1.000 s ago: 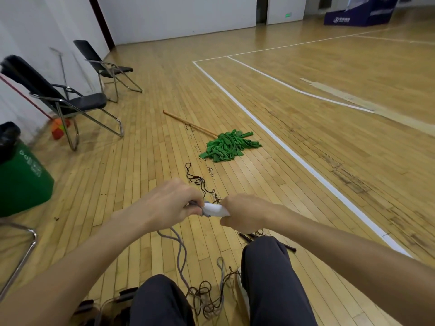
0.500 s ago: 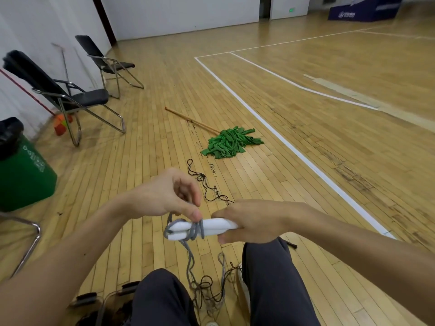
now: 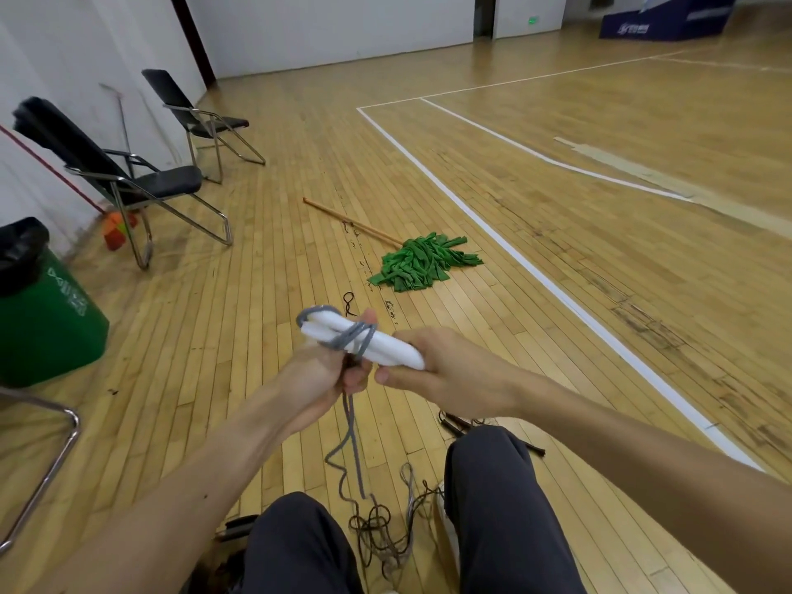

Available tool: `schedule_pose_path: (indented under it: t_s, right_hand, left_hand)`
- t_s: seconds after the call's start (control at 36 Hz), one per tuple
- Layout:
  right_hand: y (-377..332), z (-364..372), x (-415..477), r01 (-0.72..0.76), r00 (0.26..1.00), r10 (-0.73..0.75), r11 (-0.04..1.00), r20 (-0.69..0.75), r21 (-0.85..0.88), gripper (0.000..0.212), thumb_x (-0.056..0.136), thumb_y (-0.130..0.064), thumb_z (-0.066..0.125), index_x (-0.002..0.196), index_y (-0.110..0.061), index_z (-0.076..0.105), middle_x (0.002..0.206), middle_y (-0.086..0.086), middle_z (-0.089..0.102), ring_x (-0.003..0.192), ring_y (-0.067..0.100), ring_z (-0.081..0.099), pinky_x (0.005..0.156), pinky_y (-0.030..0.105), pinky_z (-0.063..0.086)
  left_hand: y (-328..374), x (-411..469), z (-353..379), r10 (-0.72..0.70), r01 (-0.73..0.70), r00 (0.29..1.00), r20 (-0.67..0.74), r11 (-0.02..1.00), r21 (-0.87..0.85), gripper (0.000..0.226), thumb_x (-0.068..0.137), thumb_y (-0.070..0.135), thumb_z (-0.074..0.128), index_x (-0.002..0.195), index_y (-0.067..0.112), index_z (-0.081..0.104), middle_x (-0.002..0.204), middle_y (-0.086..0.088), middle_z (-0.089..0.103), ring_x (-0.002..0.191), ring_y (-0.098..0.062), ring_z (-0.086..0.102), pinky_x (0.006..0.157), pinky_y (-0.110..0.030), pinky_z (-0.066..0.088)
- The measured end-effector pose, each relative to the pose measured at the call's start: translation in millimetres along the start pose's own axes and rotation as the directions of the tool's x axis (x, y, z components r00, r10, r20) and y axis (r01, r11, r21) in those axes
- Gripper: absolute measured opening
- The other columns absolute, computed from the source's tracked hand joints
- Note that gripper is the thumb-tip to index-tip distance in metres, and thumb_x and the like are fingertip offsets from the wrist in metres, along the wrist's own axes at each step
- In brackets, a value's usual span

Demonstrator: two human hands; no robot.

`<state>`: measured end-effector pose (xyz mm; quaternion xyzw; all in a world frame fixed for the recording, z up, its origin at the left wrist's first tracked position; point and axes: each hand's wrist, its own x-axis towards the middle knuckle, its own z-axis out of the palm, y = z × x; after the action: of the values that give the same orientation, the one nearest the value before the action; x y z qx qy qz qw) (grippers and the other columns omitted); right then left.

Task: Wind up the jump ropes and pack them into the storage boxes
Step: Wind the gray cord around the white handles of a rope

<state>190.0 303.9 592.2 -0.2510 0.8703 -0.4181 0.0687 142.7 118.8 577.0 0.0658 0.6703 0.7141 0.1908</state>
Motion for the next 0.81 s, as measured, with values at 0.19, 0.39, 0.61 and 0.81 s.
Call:
schedule_pose_path:
  t_s: [0.19,0.39,0.61,0.81]
  right_hand:
    - [16.7,-7.3,12.9,-0.125,0.968,0.132,0.991,-0.214,0.043,0.026,0.102,-0.027,0.058,0.080,-0.013,0.054,0.058,-0.006,0.045,0.046,0.010,0.036,0.047,0.028,0.033]
    - [33.8,-3.3,18.7,-0.305,0.924,0.255,0.941,-0.283,-0.145,0.029,0.103,-0.033,0.055,0.078,-0.023,0.046,0.064,-0.005,0.050,0.051,0.012,0.041,0.051,0.026,0.034]
    - [60.0,-8.3,21.1,-0.472,0.863,0.394,0.852,-0.318,-0.227,0.022,0.103,-0.036,0.055,0.100,-0.014,0.057,0.075,-0.002,0.053,0.061,0.015,0.046,0.054,0.028,0.035]
    - [62.8,-4.1,20.9,-0.493,0.867,0.437,0.821,-0.238,-0.288,0.019,0.103,-0.034,0.055,0.099,-0.016,0.053,0.072,-0.004,0.053,0.055,0.012,0.047,0.049,0.024,0.034]
  left_hand:
    - [-10.9,-7.1,7.9,0.048,-0.047,0.999,0.001,0.971,0.233,0.042,0.102,0.040,0.049,0.092,0.006,0.072,0.058,-0.006,0.038,0.047,-0.014,0.029,0.048,-0.028,0.026]
    - [-7.1,-7.9,5.1,0.097,-0.108,0.994,0.047,0.885,0.454,0.031,0.103,0.031,0.053,0.094,0.009,0.072,0.059,-0.001,0.037,0.050,-0.011,0.032,0.046,-0.022,0.028]
    - [-6.7,-10.5,-5.1,0.127,-0.204,0.979,0.160,0.592,0.780,0.031,0.099,0.040,0.057,0.085,0.016,0.071,0.057,0.006,0.044,0.051,-0.007,0.039,0.054,-0.023,0.034]
    - [20.8,-12.2,-4.9,0.185,-0.234,0.963,0.196,0.209,0.949,0.027,0.096,0.042,0.062,0.071,0.032,0.058,0.060,0.004,0.054,0.055,-0.011,0.046,0.056,-0.030,0.039]
